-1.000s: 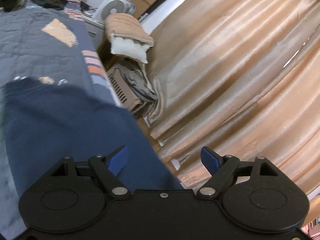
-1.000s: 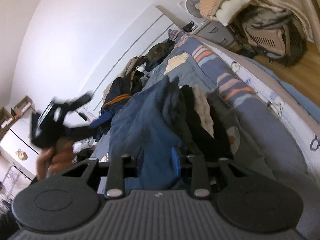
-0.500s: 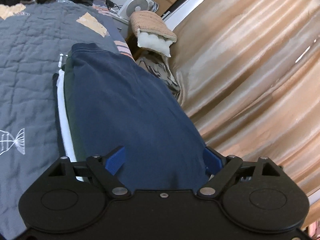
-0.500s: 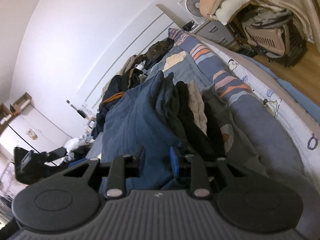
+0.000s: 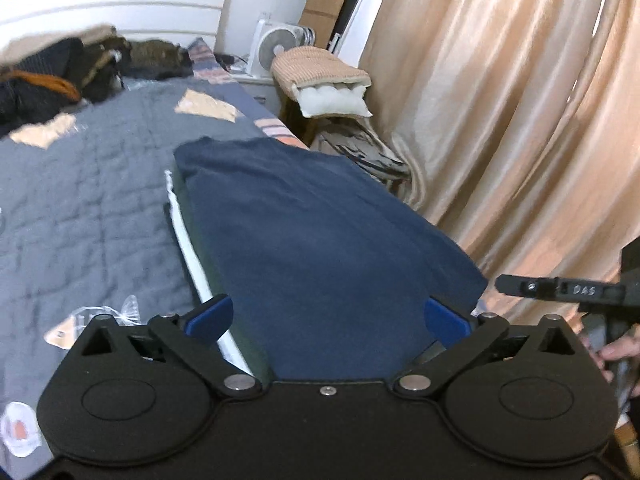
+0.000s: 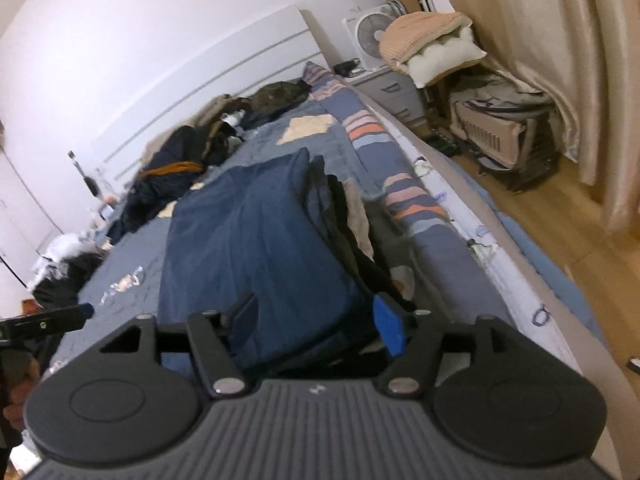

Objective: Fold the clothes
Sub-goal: 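Pull both open grippers back from the stacked navy shirt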

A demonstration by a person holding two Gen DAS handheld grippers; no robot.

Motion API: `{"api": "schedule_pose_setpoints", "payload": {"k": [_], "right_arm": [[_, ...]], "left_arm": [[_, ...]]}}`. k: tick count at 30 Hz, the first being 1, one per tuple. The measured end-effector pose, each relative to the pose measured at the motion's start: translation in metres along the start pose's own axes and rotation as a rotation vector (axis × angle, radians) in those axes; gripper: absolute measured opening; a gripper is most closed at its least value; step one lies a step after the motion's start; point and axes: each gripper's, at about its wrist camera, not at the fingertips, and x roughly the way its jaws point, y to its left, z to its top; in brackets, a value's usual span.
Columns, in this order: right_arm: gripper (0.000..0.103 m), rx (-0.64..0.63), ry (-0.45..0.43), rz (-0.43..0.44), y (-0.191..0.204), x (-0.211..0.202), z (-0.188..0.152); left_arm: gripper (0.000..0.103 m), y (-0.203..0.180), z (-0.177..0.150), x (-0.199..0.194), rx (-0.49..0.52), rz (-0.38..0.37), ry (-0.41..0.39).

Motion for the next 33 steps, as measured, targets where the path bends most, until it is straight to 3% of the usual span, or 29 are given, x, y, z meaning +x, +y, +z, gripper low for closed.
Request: {"api": "schedule_pose_setpoints", "payload": {"k": [9,15,18,20,26,30,33], "right_arm": [[0.074,-0.110,0.009,-0.109,0.036,-0.018,-0.009],[0.078,-0.160,-0.002,-0.091,0.057,-0.031,-0.012],[0.081,-0.157,-0.005,-0.105,0.065,-0.038,-0.013],[0.081,-0.155,-0.007,-0.114,0.070,-0.042,-0.014],[0.086,-0.134,-0.018,-0.136,0.083,-0.056,-0.015],[0.091,-0.100,-0.032,-0.143,0.087,-0.066,-0.013],[0.093,-0.109,-0.020,-0.142,0.092,-0.070,-0.012]], "left_arm": [[0.103,-0.018,-0.015,-0.017,0.088,0.127,0.053],[0.103,-0.024,-0.023,-0.029,0.075,0.152,0.088],[0.103,-0.041,-0.028,-0.036,0.178,0.205,0.085],[0.103,-0.047,-0.030,-0.042,0.210,0.195,0.082],[0.103,-0.052,-0.028,-0.055,0.166,0.129,0.079],[0.103,-0.068,-0.031,-0.067,0.268,0.190,0.022],[0.103,-0.076,-0.028,-0.070,0.265,0.203,0.046]]}}
